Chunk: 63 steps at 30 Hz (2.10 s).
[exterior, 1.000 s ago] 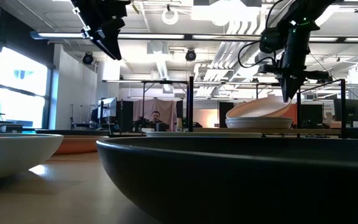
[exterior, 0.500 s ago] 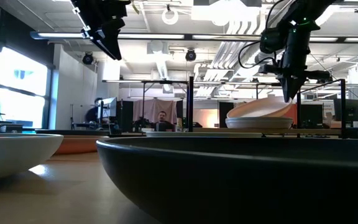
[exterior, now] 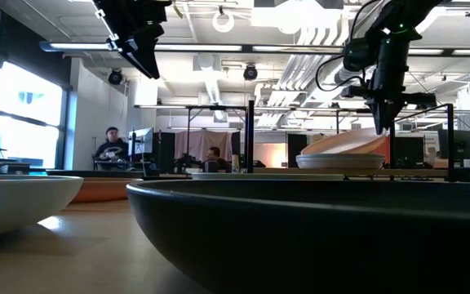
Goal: Place and stack plates onto a shelf
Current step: Stack the light pink plate on top of the light blue plate on the shelf
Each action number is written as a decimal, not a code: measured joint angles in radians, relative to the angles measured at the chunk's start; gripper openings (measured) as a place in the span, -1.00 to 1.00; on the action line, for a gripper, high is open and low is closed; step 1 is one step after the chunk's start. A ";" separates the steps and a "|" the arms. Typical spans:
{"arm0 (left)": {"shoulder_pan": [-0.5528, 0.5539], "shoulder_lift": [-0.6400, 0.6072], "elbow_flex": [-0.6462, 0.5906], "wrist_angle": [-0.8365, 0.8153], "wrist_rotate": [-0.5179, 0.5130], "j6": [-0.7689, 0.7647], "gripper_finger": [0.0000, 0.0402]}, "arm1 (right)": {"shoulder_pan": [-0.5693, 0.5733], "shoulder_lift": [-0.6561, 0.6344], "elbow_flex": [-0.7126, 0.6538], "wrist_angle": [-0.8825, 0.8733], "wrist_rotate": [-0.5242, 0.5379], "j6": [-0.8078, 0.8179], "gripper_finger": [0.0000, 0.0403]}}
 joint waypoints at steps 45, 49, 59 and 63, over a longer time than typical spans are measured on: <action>0.000 0.000 0.000 0.000 0.000 0.000 -0.34 | 0.109 -0.002 0.000 0.001 -0.316 -0.068 -0.48; 0.000 0.000 0.000 0.000 0.000 0.000 -0.34 | 0.195 -0.002 0.000 0.000 -0.303 -0.046 -0.48; 0.000 0.000 0.000 0.000 0.000 0.026 -0.34 | 0.350 0.000 0.000 -0.001 -0.162 0.031 -0.48; 0.000 0.000 0.000 0.007 -0.003 0.119 -0.34 | 0.373 0.016 -0.018 0.000 -0.141 0.068 -0.48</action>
